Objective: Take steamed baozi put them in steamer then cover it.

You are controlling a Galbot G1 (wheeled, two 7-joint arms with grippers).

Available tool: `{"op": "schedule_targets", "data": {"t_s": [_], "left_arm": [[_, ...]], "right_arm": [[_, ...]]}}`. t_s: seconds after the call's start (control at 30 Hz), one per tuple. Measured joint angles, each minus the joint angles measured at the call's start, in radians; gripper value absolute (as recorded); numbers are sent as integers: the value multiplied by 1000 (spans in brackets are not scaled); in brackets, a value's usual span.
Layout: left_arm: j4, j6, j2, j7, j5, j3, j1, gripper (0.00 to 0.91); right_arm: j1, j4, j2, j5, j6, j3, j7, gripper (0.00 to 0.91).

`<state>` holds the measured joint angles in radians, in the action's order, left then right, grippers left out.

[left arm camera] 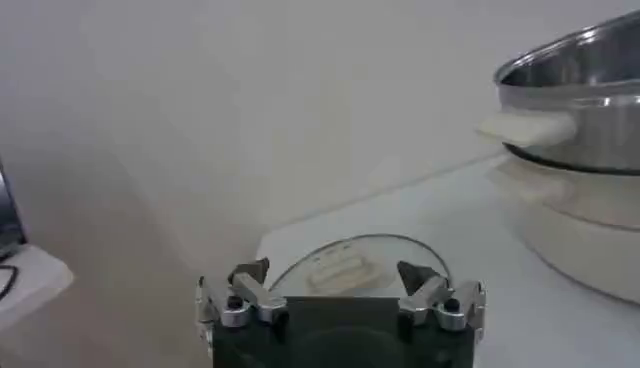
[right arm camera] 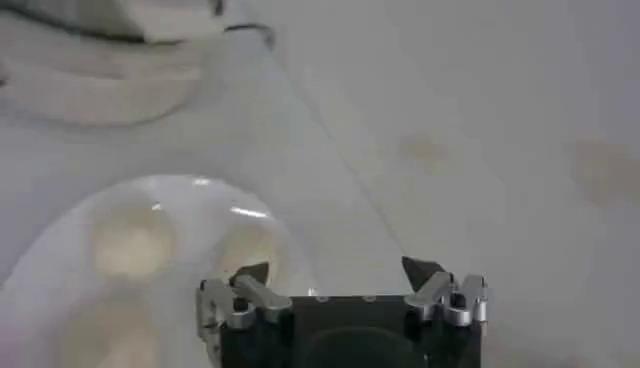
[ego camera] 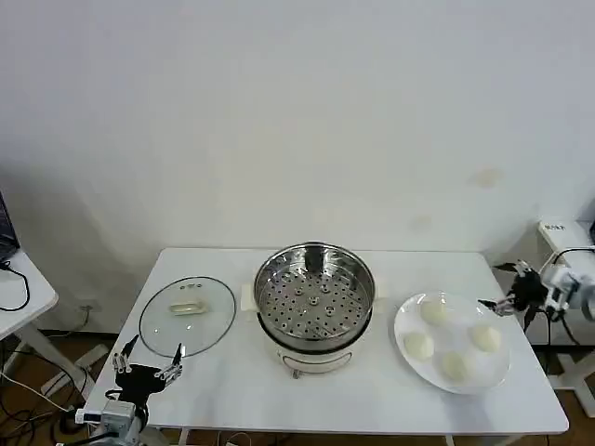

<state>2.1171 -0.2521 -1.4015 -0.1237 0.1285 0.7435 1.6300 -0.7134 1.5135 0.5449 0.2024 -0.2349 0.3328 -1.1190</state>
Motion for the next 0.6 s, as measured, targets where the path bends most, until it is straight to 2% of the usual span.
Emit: {"op": "schedule_targets", "data": {"t_s": [0.13,0.3,0.6], "left_arm": [[7,-5,-3,-3,-1,4,2,907],[17,-6,-6,-6,-6,13,8,907],[12,-9,-14,-6,-3,15,5,907]], "right_arm": [[165,-86,4,61,82,-180,-68,907],[294,-189,43,130,161,-316,-111,907],[388,-341,145,248,234,-407,-136,907]]}}
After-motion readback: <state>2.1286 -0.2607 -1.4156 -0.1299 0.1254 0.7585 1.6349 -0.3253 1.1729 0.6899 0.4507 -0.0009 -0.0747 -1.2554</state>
